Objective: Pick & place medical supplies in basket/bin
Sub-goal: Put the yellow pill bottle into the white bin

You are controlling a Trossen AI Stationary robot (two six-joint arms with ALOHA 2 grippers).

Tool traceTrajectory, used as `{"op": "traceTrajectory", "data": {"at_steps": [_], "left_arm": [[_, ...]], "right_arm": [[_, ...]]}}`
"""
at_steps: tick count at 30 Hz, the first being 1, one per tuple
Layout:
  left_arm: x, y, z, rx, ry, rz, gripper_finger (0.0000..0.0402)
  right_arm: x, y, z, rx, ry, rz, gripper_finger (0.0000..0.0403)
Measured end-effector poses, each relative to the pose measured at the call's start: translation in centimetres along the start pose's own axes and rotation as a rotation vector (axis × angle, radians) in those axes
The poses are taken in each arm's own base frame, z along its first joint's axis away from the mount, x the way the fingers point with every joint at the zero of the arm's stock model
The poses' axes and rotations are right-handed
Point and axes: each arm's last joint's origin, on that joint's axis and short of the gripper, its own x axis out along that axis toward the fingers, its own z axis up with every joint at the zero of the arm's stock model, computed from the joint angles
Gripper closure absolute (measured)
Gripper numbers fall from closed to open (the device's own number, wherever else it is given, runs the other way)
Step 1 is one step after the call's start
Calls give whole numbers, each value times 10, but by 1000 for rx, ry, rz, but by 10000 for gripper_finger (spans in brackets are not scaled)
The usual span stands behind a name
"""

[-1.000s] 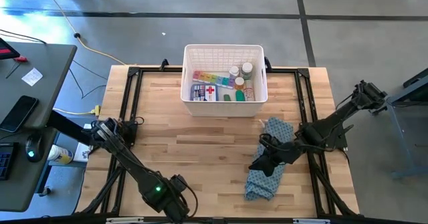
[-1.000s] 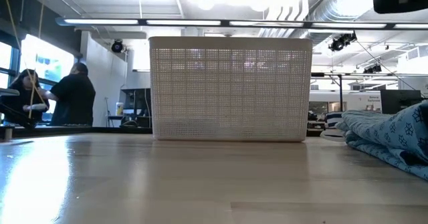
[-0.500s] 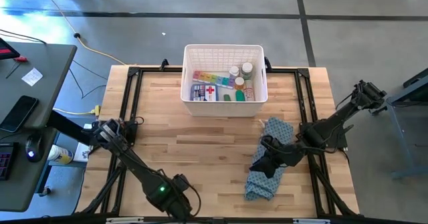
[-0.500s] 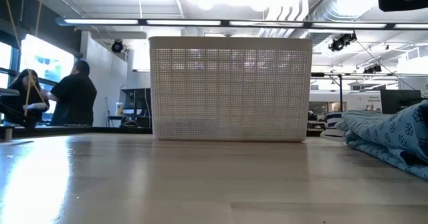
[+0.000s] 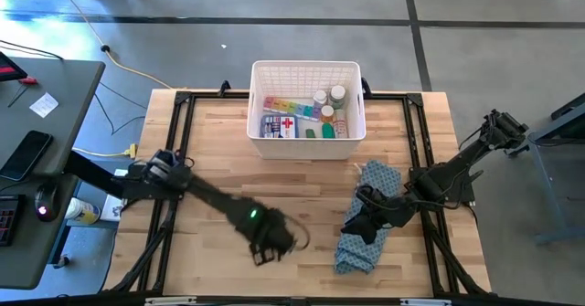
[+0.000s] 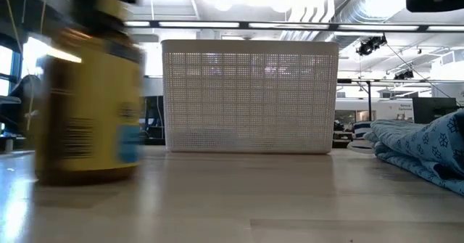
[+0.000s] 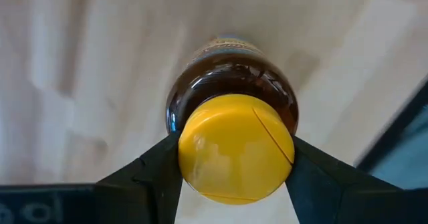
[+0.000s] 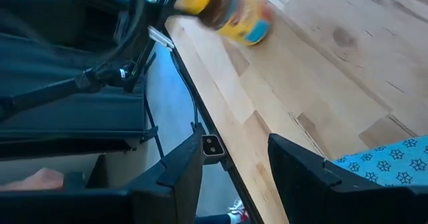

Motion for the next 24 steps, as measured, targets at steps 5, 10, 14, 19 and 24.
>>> {"op": "traceTrajectory", "data": {"at_steps": [5, 10, 14, 19, 24], "left_arm": [[1, 34, 44, 64, -81, -15, 142], [0, 73, 84, 61, -162, -39, 151], [0, 100, 107, 14, -215, -54, 144], [-4, 119, 123, -43, -253, -77, 118], [-4, 123, 125, -53, -236, -116, 81]], "right_arm": [[0, -1, 3, -52, -4, -2, 242], [3, -4, 16, -114, -41, -20, 242], [2, -9, 36, -196, -45, -27, 242], [-11, -14, 64, -267, -74, 6, 242], [-30, -16, 81, -314, -146, 18, 242]]}}
